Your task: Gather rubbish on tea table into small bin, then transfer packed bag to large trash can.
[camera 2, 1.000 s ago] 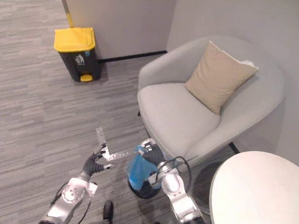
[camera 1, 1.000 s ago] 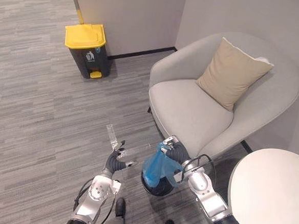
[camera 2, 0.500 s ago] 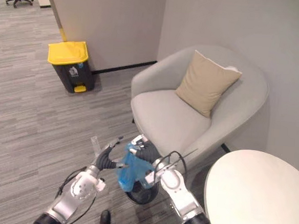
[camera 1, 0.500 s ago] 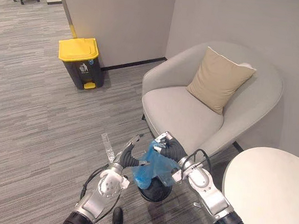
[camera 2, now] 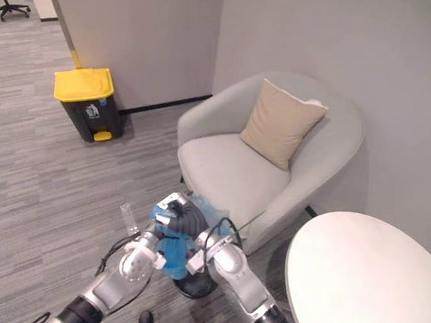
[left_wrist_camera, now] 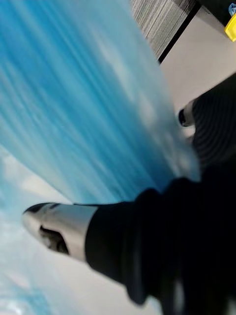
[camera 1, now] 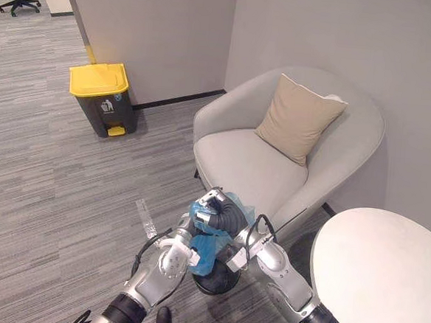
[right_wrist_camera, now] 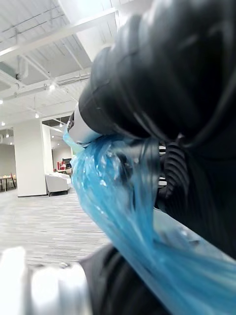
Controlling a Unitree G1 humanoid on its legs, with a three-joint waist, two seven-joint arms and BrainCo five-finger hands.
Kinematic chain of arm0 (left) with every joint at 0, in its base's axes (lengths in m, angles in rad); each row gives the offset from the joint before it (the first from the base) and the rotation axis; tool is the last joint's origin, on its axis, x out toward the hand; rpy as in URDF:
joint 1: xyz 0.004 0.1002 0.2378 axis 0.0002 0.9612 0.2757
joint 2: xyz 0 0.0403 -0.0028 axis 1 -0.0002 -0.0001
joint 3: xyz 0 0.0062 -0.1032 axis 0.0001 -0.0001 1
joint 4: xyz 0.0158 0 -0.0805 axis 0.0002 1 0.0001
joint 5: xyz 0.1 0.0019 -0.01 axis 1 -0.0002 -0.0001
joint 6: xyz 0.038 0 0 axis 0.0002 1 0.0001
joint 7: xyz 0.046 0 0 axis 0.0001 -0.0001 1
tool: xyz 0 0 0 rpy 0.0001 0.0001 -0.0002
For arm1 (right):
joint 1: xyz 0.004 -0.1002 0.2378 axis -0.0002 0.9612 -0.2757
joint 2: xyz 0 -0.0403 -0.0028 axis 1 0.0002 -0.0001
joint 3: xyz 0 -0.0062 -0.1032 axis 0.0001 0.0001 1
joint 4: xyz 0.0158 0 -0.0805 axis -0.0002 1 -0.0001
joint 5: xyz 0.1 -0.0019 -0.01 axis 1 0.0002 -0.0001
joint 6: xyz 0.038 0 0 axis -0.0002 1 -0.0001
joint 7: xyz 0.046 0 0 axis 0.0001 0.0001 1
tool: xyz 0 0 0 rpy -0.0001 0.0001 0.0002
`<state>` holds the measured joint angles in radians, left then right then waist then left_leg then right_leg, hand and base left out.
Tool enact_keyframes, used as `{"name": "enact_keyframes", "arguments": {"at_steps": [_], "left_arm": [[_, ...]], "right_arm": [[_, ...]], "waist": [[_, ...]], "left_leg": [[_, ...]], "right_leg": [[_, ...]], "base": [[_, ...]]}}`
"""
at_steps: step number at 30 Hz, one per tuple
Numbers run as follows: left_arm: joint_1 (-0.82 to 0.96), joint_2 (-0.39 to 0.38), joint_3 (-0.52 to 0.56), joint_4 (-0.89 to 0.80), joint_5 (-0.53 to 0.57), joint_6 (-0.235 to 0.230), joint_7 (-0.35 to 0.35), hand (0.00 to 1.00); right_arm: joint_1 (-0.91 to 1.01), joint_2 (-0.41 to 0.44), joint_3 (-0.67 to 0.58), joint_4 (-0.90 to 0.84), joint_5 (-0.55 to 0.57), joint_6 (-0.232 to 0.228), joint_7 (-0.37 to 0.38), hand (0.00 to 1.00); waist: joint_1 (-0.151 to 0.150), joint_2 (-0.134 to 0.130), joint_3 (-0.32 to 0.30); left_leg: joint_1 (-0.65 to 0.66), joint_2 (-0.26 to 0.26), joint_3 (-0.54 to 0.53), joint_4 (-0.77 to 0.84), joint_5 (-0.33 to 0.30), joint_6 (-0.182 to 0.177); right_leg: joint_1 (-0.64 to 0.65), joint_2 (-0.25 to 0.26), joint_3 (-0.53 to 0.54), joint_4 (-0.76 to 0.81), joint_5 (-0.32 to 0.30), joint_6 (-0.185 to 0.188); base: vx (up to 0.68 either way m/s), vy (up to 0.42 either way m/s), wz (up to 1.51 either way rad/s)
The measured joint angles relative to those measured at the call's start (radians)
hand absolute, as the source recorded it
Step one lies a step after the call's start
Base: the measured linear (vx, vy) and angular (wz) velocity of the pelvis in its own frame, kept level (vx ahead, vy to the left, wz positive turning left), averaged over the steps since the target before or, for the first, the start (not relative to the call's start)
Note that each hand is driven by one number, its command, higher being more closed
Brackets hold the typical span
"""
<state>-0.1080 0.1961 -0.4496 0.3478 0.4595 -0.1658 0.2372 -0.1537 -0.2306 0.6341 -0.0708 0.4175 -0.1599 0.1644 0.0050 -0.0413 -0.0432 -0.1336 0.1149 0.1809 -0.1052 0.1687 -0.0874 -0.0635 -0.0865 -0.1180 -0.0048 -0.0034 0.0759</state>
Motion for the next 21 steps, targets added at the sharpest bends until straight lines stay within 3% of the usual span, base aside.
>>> {"name": "enact_keyframes", "arguments": {"at_steps": [4, 5, 13, 21], "left_arm": [[0.002, -0.027, -0.001, 0.085, -0.006, 0.022, 0.001, 0.0], [0.002, -0.03, -0.001, 0.094, -0.011, 0.023, 0.001, 1.0], [0.003, -0.052, 0.002, 0.232, -0.032, 0.028, 0.003, 1.0], [0.008, -0.055, 0.007, 0.254, -0.101, 0.04, -0.001, 1.0]], "right_arm": [[-0.001, 0.014, 0.022, 0.0, 0.028, 0.019, -0.013, 1.0], [-0.001, 0.018, 0.023, 0.0, 0.036, 0.022, -0.017, 1.0], [-0.002, 0.035, 0.043, 0.0, 0.063, 0.035, -0.041, 1.0], [-0.003, 0.068, 0.045, 0.001, 0.059, 0.034, -0.041, 1.0]], "waist": [[0.0, 0.0, 0.0], [0.0, 0.0, 0.0], [-0.001, -0.006, -0.004], [-0.005, -0.007, -0.005]], "left_leg": [[0.001, 0.001, 0.0, -0.005, -0.001, -0.001], [0.001, 0.001, 0.0, -0.005, -0.001, -0.002], [0.003, 0.002, 0.002, -0.005, -0.01, -0.016], [0.003, 0.003, 0.002, -0.005, -0.012, -0.019]], "right_leg": [[-0.001, 0.0, 0.002, 0.0, 0.0, 0.0], [-0.002, 0.001, 0.003, 0.0, 0.0, 0.0], [-0.006, 0.001, 0.012, 0.0, 0.002, 0.001], [-0.006, 0.001, 0.013, -0.001, 0.002, 0.001]], "base": [[-0.02, 0.002, -0.02], [-0.03, 0.006, -0.04], [-0.01, 0.001, -0.02], [0.0, 0.0, 0.0]]}}
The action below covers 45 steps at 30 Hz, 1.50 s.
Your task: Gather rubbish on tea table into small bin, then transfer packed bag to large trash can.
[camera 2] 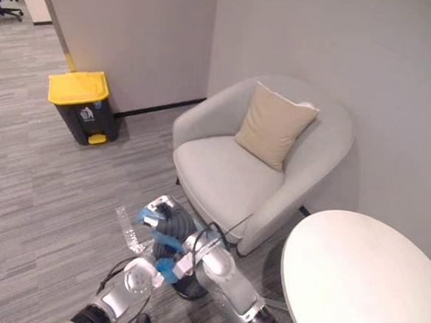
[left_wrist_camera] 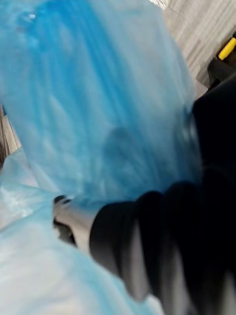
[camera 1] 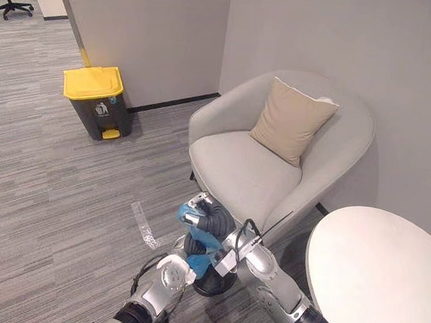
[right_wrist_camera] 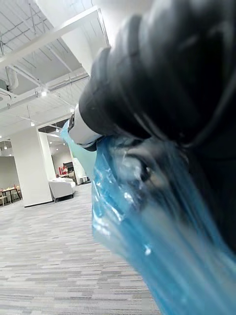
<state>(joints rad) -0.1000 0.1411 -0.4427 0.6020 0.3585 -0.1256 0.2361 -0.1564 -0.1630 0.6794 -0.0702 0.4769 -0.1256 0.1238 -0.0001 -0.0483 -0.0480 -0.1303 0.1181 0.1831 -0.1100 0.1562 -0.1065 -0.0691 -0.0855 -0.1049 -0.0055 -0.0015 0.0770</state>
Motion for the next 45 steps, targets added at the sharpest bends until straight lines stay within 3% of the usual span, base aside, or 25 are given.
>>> {"name": "enact_keyframes", "arguments": {"at_steps": [1, 4, 11, 19, 24, 28, 31, 39, 45], "left_arm": [[0.002, 0.0, 0.008, 0.0, -0.009, 0.0, 0.0, 1.0], [0.015, -0.001, 0.026, -0.001, -0.032, 0.003, -0.001, 1.0], [0.057, -0.001, 0.054, -0.032, -0.078, 0.004, -0.003, 1.0], [0.094, 0.001, 0.125, -0.111, -0.097, 0.002, -0.001, 1.0], [0.116, 0.0, 0.152, -0.121, -0.107, 0.002, 0.003, 1.0], [0.125, 0.001, 0.178, -0.121, -0.109, 0.002, 0.003, 1.0], [0.148, -0.001, 0.221, -0.12, -0.125, 0.002, 0.003, 1.0], [0.208, -0.006, 0.345, -0.003, -0.222, 0.009, -0.019, 1.0], [0.232, -0.035, 0.42, 0.152, -0.305, 0.026, -0.075, 1.0]], "right_arm": [[0.0, 0.002, 0.0, 0.001, -0.004, 0.0, 0.002, 0.0], [0.002, 0.005, -0.009, 0.005, -0.019, -0.006, 0.014, 0.0], [0.05, 0.005, -0.083, 0.011, -0.239, -0.04, 0.005, 0.0], [0.095, -0.07, -0.225, 0.05, -0.704, -0.092, -0.154, 0.0], [0.134, -0.108, -0.292, 0.056, -0.873, -0.097, -0.233, 0.0], [0.163, -0.108, -0.329, 0.09, -0.909, -0.096, -0.26, 0.0], [0.203, -0.047, -0.405, 0.108, -0.902, -0.097, -0.274, 0.0], [0.246, 0.088, -0.606, 0.467, -0.717, -0.046, -0.25, 0.0], [0.244, 0.094, -0.735, 0.749, -0.643, -0.002, -0.242, 0.0]], "waist": [[0.0, 0.0, 0.0], [-0.002, 0.0, 0.0], [-0.003, -0.001, -0.001], [0.0, -0.002, -0.001], [-0.001, -0.002, -0.001], [0.0, -0.002, -0.001], [-0.006, -0.002, 0.0], [-0.007, 0.008, 0.008], [-0.003, 0.024, 0.025]], "left_leg": [[0.0, 0.0, 0.0, 0.0, 0.0, 0.0], [0.0, 0.0, 0.0, 0.0, 0.001, 0.002], [0.0, -0.003, -0.002, 0.0, 0.003, 0.005], [0.0, -0.004, -0.003, 0.0, 0.005, 0.007], [0.0, -0.004, -0.003, 0.0, 0.005, 0.007], [-0.001, -0.006, -0.006, 0.0, 0.004, 0.007], [-0.001, -0.008, -0.019, 0.0, 0.004, 0.007], [0.004, -0.013, -0.025, 0.0, -0.011, 0.001], [0.031, -0.017, -0.017, 0.0, -0.026, -0.001]], "right_leg": [[0.0, 0.0, 0.0, 0.0, 0.0, 0.0], [0.001, 0.0, 0.0, 0.0, 0.0, 0.0], [0.002, -0.002, -0.001, 0.001, -0.002, 0.003], [0.002, -0.003, -0.002, 0.002, -0.003, 0.004], [0.003, -0.004, -0.002, 0.002, -0.003, 0.005], [0.004, -0.003, -0.005, 0.001, -0.004, 0.005], [0.012, -0.004, -0.018, -0.001, -0.009, 0.007], [0.022, -0.008, -0.027, -0.001, -0.018, 0.007], [0.044, -0.013, -0.022, 0.0, -0.031, 0.009]], "base": [[0.0, 0.0, 0.0], [0.0, 0.0, 0.0], [0.0, 0.0, 0.0], [0.0, 0.0, 0.0], [0.0, 0.0, 0.0], [0.0, 0.0, 0.01], [0.0, 0.0, 0.14], [0.0, 0.001, 0.03], [0.04, 0.001, -0.03]]}}
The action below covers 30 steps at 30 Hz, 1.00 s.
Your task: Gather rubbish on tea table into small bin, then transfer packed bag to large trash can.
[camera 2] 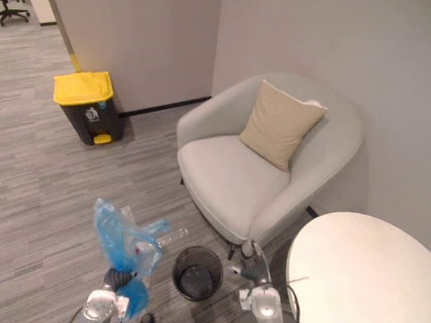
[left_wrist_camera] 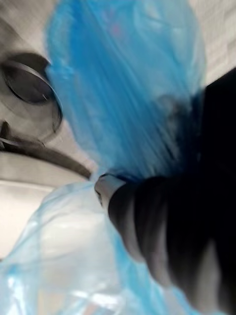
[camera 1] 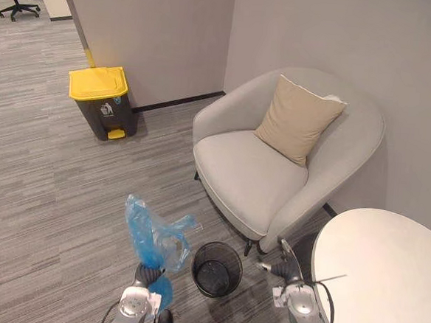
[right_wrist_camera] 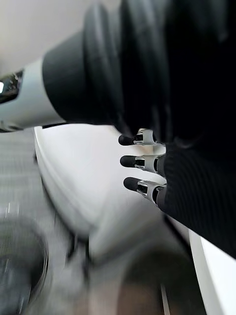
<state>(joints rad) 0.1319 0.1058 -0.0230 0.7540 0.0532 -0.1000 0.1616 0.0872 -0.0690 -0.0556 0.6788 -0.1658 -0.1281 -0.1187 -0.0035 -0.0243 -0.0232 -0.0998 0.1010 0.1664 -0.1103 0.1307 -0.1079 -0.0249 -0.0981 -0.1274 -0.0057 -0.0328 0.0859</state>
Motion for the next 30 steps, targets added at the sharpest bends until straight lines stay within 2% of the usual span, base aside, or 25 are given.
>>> {"name": "enact_keyframes", "arguments": {"at_steps": [7, 12, 14, 17, 18, 19, 20, 21, 22, 23, 25, 27, 28, 29, 30], "left_arm": [[0.0, -0.004, 0.047, 0.179, -0.058, 0.02, -0.034, 1.0], [-0.022, -0.007, 0.069, 0.203, -0.064, 0.02, -0.037, 1.0], [-0.045, -0.004, 0.077, 0.205, -0.069, 0.02, -0.036, 1.0], [-0.057, -0.007, 0.076, 0.19, -0.076, 0.02, -0.033, 1.0], [-0.053, -0.018, 0.084, 0.168, -0.076, 0.019, -0.032, 1.0], [-0.054, -0.021, 0.089, 0.153, -0.076, 0.019, -0.031, 1.0], [-0.047, -0.024, 0.092, 0.135, -0.076, 0.018, -0.03, 1.0], [-0.04, -0.029, 0.103, 0.117, -0.077, 0.019, -0.029, 1.0], [-0.038, -0.045, 0.106, 0.107, -0.077, 0.018, -0.028, 1.0], [-0.035, -0.051, 0.109, 0.099, -0.077, 0.017, -0.028, 1.0], [-0.045, -0.075, 0.084, 0.102, -0.077, 0.019, -0.025, 1.0], [-0.049, -0.087, 0.062, 0.1, -0.08, 0.019, -0.013, 1.0], [-0.051, -0.097, 0.062, 0.1, -0.085, 0.018, -0.01, 1.0], [-0.052, -0.102, 0.062, 0.101, -0.086, 0.019, -0.01, 1.0], [-0.064, -0.105, 0.061, 0.099, -0.086, 0.019, -0.009, 1.0]], "right_arm": [[-0.024, -0.001, -0.109, 0.269, 0.094, 0.045, -0.008, 0.0], [-0.066, -0.001, -0.12, 0.299, 0.099, 0.061, -0.018, 0.0], [-0.077, 0.003, -0.119, 0.299, 0.099, 0.063, -0.022, 0.0], [-0.072, 0.023, -0.117, 0.286, 0.1, 0.069, -0.039, 0.0], [-0.07, 0.034, -0.114, 0.27, 0.101, 0.067, -0.041, 0.0], [-0.062, 0.042, -0.103, 0.269, 0.105, 0.068, -0.043, 0.0], [-0.059, 0.046, -0.097, 0.268, 0.109, 0.068, -0.044, 0.0], [-0.053, 0.049, -0.097, 0.259, 0.121, 0.067, -0.049, 0.0], [-0.058, 0.051, -0.097, 0.233, 0.129, 0.066, -0.053, 0.0], [-0.073, 0.051, -0.097, 0.224, 0.129, 0.063, -0.056, 0.0], [-0.102, 0.04, -0.097, 0.188, 0.136, 0.057, -0.061, 0.0], [-0.087, 0.039, -0.097, 0.16, 0.147, 0.057, -0.077, 0.0], [-0.089, 0.039, -0.099, 0.161, 0.148, 0.057, -0.088, 0.0], [-0.09, 0.042, -0.099, 0.16, 0.149, 0.058, -0.093, 0.0], [-0.085, 0.056, -0.107, 0.155, 0.152, 0.058, -0.099, 0.0]], "waist": [[0.007, 0.01, 0.038], [0.008, 0.015, 0.109], [0.007, 0.006, 0.128], [0.011, -0.004, 0.136], [0.011, -0.001, 0.138], [0.01, -0.002, 0.139], [0.014, -0.021, 0.131], [0.026, -0.024, 0.132], [0.06, -0.02, 0.129], [0.074, -0.017, 0.128], [0.067, 0.034, 0.149], [0.064, 0.062, 0.151], [0.065, 0.078, 0.151], [0.061, 0.081, 0.152], [0.056, 0.064, 0.159]], "left_leg": [[0.039, -0.002, 0.022, 0.0, -0.009, 0.005], [0.046, -0.009, 0.039, 0.007, -0.011, 0.011], [0.021, -0.019, 0.021, 0.031, -0.021, 0.014], [-0.048, -0.03, -0.033, 0.137, -0.076, 0.029], [-0.079, -0.024, -0.054, 0.174, -0.082, 0.037], [-0.098, -0.034, -0.087, 0.209, -0.084, 0.041], [-0.115, -0.05, -0.106, 0.243, -0.084, 0.036], [-0.138, -0.054, -0.123, 0.271, -0.089, 0.028], [-0.152, -0.047, -0.121, 0.267, -0.083, 0.022], [-0.174, -0.042, -0.12, 0.266, -0.075, 0.025], [-0.207, -0.02, -0.166, 0.228, -0.011, 0.015], [-0.214, -0.011, -0.205, 0.174, 0.043, 0.004], [-0.215, 0.006, -0.2, 0.139, 0.051, 0.019], [-0.217, 0.021, -0.168, 0.115, 0.019, 0.036], [-0.221, 0.032, -0.093, 0.104, -0.054, 0.07]], "right_leg": [[0.027, -0.001, 0.02, 0.002, -0.007, -0.001], [-0.012, -0.013, 0.034, 0.082, -0.034, 0.005], [-0.044, -0.028, 0.027, 0.158, -0.071, 0.006], [-0.061, -0.051, 0.023, 0.236, -0.111, 0.023], [-0.081, -0.05, 0.054, 0.327, -0.162, 0.042], [-0.106, -0.048, 0.101, 0.479, -0.22, 0.044], [-0.111, -0.043, 0.123, 0.516, -0.235, 0.042], [-0.109, -0.036, 0.149, 0.502, -0.257, 0.036], [-0.105, -0.025, 0.156, 0.459, -0.271, 0.013], [-0.105, -0.021, 0.151, 0.419, -0.286, -0.009], [-0.107, 0.008, 0.104, 0.383, -0.28, -0.022], [-0.117, 0.027, 0.056, 0.384, -0.271, -0.035], [-0.118, 0.043, 0.027, 0.377, -0.258, -0.048], [-0.113, 0.048, 0.0, 0.355, -0.243, -0.058], [-0.104, 0.025, -0.042, 0.307, -0.207, -0.076]], "base": [[0.05, -0.009, -0.09], [-0.02, 0.02, -0.08], [-0.02, 0.02, 0.29], [-0.03, 0.024, 0.55], [-0.02, -0.016, 0.87], [0.03, -0.06, 0.98], [0.03, -0.127, 0.95], [-0.01, -0.149, 0.45], [-0.06, -0.15, 0.13], [-0.1, -0.137, 0.05], [-0.17, -0.127, 0.44], [-0.2, -0.128, 0.61], [-0.14, -0.102, 0.61], [-0.14, -0.065, 0.75], [-0.11, -0.023, 0.75]]}}
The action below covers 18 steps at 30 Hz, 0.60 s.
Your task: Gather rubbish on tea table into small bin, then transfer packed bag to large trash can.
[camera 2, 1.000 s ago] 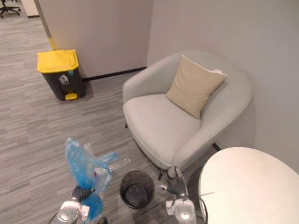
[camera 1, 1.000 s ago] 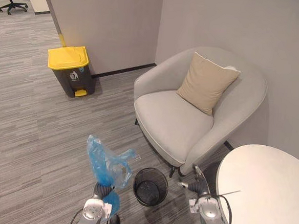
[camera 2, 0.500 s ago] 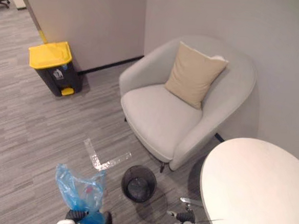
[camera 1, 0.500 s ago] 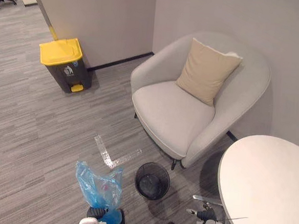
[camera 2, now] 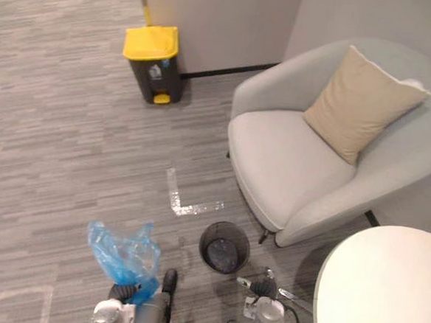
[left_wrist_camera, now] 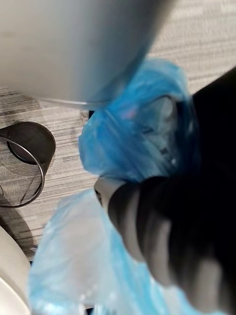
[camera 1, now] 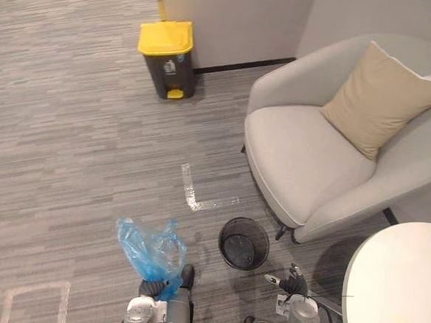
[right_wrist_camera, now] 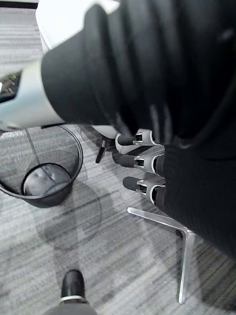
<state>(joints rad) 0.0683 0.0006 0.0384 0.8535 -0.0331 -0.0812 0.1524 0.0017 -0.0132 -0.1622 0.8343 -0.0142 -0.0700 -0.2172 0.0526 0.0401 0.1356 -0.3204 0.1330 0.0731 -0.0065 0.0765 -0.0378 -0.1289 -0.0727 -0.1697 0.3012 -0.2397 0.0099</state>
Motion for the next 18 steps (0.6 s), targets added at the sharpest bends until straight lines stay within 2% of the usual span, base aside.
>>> {"name": "enact_keyframes", "arguments": {"at_steps": [1, 2, 3, 4, 5, 7, 8, 10, 11, 15, 17, 18], "left_arm": [[-0.014, -0.001, -0.001, -0.011, 0.0, -0.001, 0.0, 1.0], [-0.022, 0.0, -0.017, -0.019, 0.0, -0.001, 0.0, 1.0], [-0.024, -0.006, -0.03, -0.02, 0.0, -0.001, -0.001, 1.0], [-0.022, -0.012, -0.031, -0.019, 0.001, 0.0, 0.0, 1.0], [-0.023, -0.015, -0.039, -0.019, 0.001, -0.001, -0.001, 1.0], [-0.026, -0.011, -0.038, -0.013, 0.001, -0.001, 0.0, 1.0], [-0.03, -0.003, -0.038, 0.007, 0.002, -0.001, 0.0, 1.0], [-0.027, 0.031, -0.069, 0.033, 0.002, -0.001, -0.001, 1.0], [-0.026, 0.04, -0.075, 0.034, 0.004, 0.0, -0.001, 1.0], [-0.019, 0.087, -0.079, 0.056, 0.011, 0.0, 0.0, 1.0], [-0.018, 0.091, -0.071, 0.062, 0.011, 0.0, 0.0, 1.0], [-0.016, 0.092, -0.066, 0.063, 0.011, 0.0, -0.001, 1.0]], "right_arm": [[0.0, 0.01, -0.006, -0.006, 0.009, 0.0, -0.004, 0.0], [0.008, 0.012, -0.013, -0.019, 0.016, 0.001, -0.012, 0.0], [0.023, 0.008, -0.013, -0.039, 0.016, -0.001, -0.019, 0.0], [0.029, 0.005, -0.013, -0.038, 0.016, -0.001, -0.021, 0.0], [0.039, 0.004, -0.013, -0.033, 0.015, 0.0, -0.021, 0.0], [0.05, 0.009, -0.014, -0.019, 0.015, 0.001, -0.02, 0.0], [0.042, 0.01, -0.023, 0.005, 0.014, 0.0, -0.019, 0.0], [0.031, 0.025, -0.019, 0.05, 0.014, 0.002, -0.012, 0.0], [0.029, 0.024, -0.019, 0.061, 0.014, 0.002, -0.011, 0.0], [-0.007, 0.014, -0.019, 0.131, 0.012, 0.005, -0.004, 0.0], [-0.021, 0.014, -0.02, 0.133, 0.012, 0.007, 0.001, 0.0], [-0.026, 0.011, -0.021, 0.134, 0.011, 0.01, 0.002, 0.0]], "waist": [[-0.002, -0.015, 0.007], [-0.001, -0.031, 0.017], [-0.008, -0.033, 0.018], [-0.013, -0.033, 0.018], [-0.018, -0.021, 0.013], [-0.019, -0.016, 0.009], [-0.021, -0.02, 0.009], [-0.021, -0.056, -0.003], [-0.021, -0.059, -0.005], [-0.021, -0.056, -0.006], [-0.02, -0.056, -0.007], [-0.022, -0.054, -0.007]], "left_leg": [[-0.016, 0.007, 0.059, 0.043, -0.006, 0.001], [-0.048, 0.015, 0.132, 0.197, -0.009, 0.003], [-0.051, 0.023, 0.168, 0.332, -0.028, 0.012], [-0.041, 0.033, 0.183, 0.388, -0.075, 0.012], [-0.023, 0.053, 0.212, 0.437, -0.148, 0.016], [-0.002, 0.068, 0.248, 0.443, -0.196, 0.009], [0.017, 0.044, 0.245, 0.388, -0.208, -0.011], [0.038, -0.015, 0.24, 0.316, -0.173, 0.008], [0.043, -0.03, 0.235, 0.303, -0.168, 0.013], [0.043, -0.07, 0.215, 0.306, -0.179, 0.038], [0.033, -0.077, 0.211, 0.34, -0.205, 0.039], [0.01, -0.079, 0.204, 0.391, -0.247, 0.052]], "right_leg": [[0.004, -0.019, -0.027, -0.012, 0.015, -0.007], [0.0, -0.046, -0.061, -0.013, 0.026, -0.009], [0.002, -0.063, -0.091, -0.005, 0.027, -0.007], [0.004, -0.068, -0.109, -0.001, 0.027, -0.007], [0.006, -0.077, -0.143, 0.011, 0.027, -0.006], [0.015, -0.089, -0.175, 0.01, 0.031, 0.01], [0.036, -0.089, -0.187, -0.013, 0.035, 0.041], [0.056, -0.113, -0.182, -0.078, 0.043, 0.073], [0.064, -0.119, -0.183, -0.092, 0.047, 0.081], [0.096, -0.132, -0.178, -0.138, 0.061, 0.104], [0.099, -0.14, -0.178, -0.134, 0.053, 0.116], [0.096, -0.147, -0.179, -0.114, 0.038, 0.134]], "base": [[-0.11, -0.025, 0.86], [-0.09, -0.022, 0.79], [-0.08, -0.019, 0.81], [-0.08, 0.04, 0.82], [-0.08, 0.125, 0.73], [-0.06, 0.177, 0.62], [-0.02, 0.152, 0.47], [-0.04, 0.143, 0.45], [-0.04, 0.148, 0.38], [-0.02, 0.123, 0.19], [0.02, 0.103, 0.06], [0.1, 0.168, 0.12]]}}
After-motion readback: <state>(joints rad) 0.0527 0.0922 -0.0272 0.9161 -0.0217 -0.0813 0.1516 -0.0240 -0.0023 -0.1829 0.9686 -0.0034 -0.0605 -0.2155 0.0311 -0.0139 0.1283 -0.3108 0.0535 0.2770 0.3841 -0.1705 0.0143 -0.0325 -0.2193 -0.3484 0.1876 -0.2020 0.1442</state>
